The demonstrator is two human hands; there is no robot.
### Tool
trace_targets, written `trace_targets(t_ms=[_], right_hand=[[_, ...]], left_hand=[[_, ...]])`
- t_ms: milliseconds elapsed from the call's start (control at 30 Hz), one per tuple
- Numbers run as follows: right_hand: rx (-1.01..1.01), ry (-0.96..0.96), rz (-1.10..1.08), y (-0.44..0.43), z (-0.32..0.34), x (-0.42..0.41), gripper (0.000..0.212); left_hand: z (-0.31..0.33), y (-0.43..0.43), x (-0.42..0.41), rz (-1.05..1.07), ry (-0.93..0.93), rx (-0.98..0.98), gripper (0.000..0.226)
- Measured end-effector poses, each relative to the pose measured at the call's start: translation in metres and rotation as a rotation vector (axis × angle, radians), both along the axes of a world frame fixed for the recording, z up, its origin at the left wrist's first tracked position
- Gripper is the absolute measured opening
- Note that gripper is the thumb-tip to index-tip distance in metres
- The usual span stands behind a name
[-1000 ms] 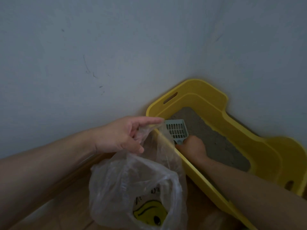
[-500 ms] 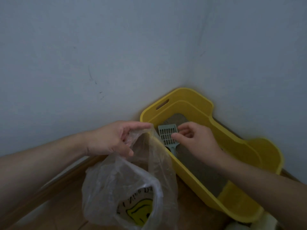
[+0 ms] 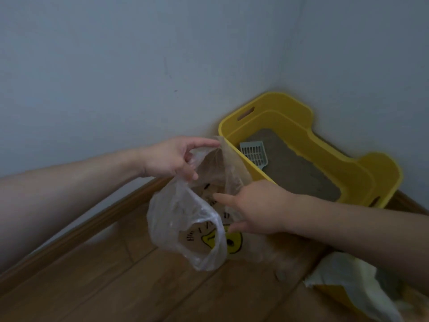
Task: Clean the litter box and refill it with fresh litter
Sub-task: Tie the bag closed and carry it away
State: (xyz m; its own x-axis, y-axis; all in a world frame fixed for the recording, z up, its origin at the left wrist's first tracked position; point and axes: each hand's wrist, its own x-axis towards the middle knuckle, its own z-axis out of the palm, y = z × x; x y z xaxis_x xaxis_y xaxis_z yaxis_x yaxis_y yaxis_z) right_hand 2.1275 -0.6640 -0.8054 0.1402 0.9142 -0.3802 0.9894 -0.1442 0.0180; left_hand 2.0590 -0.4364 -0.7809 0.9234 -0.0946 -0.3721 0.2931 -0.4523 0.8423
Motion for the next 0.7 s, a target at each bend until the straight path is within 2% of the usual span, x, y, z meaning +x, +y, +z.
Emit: trace_targets(t_ms=[133, 233, 300, 367, 433, 533, 633, 700], right_hand=[[-0.037, -0.070, -0.071, 0.003, -0.005, 0.004, 0.043], [-0.069, -0.060, -0.102, 0.004, -0.006, 0.009, 0.015], [-0.012, -0.011, -0.110, 0.003, -0.007, 0.016, 0.009], [0.157, 0.101, -0.111, -0.002, -0.007, 0.027, 0.016], [0.310, 0.295, -0.176, -0.008, -0.003, 0.038, 0.018], [0.448, 0.543, -0.332, -0.014, 0.009, 0.048, 0.014], [0.510, 0.707, -0.451, -0.017, 0.013, 0.056, 0.011], [0.508, 0.775, -0.477, -0.017, 0.011, 0.061, 0.009]], left_hand=[[0.004, 0.001, -0.004, 0.018, -0.040, 0.017, 0.084], [0.006, 0.002, -0.005, 0.051, -0.053, 0.020, 0.082], [0.006, 0.002, -0.005, 0.076, -0.070, 0.016, 0.080], [0.010, 0.003, -0.006, 0.116, -0.099, 0.029, 0.076], [0.018, 0.002, -0.007, 0.155, -0.140, 0.092, 0.069], [0.036, 0.002, -0.012, 0.155, -0.275, 0.347, 0.058], [0.065, -0.004, -0.033, 0.019, -0.438, 0.526, 0.043], [0.086, -0.022, -0.051, -0.221, -0.386, 0.546, 0.047]])
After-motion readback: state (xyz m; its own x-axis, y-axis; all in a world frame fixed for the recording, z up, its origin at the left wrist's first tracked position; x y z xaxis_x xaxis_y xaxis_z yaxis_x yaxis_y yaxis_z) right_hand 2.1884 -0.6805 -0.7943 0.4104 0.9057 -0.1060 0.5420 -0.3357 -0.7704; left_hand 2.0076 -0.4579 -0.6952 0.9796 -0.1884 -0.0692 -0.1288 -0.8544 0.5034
